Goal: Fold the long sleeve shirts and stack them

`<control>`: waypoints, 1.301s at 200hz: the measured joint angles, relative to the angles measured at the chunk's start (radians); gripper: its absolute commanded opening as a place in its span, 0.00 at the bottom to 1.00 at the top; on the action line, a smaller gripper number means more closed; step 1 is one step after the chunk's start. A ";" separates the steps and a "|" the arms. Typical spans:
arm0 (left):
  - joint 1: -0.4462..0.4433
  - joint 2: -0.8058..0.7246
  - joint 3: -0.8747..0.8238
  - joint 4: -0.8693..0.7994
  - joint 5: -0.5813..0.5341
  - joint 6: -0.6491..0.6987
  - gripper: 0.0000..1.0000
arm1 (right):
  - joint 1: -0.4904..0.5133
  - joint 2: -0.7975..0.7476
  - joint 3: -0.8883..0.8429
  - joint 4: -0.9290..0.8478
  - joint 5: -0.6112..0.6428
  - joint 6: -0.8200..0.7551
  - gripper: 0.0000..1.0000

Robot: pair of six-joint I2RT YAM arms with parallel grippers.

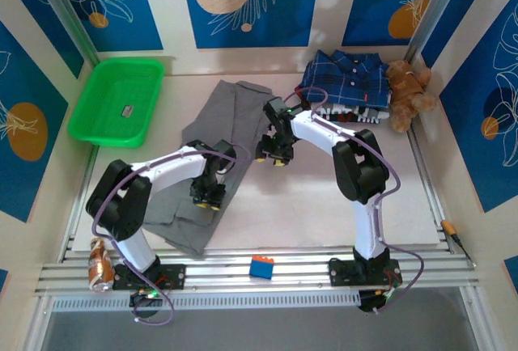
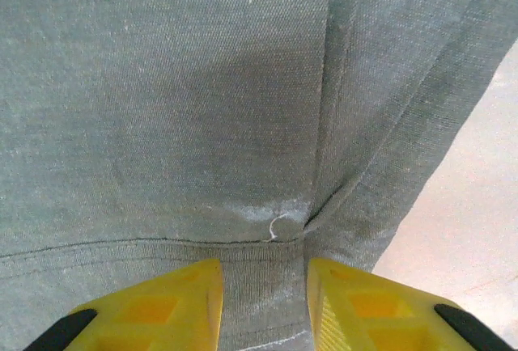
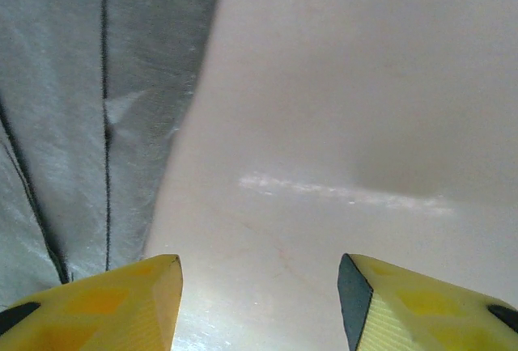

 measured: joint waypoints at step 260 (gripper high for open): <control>-0.034 -0.282 -0.007 0.023 -0.021 0.075 0.05 | -0.061 0.448 0.603 0.054 -0.067 0.240 0.23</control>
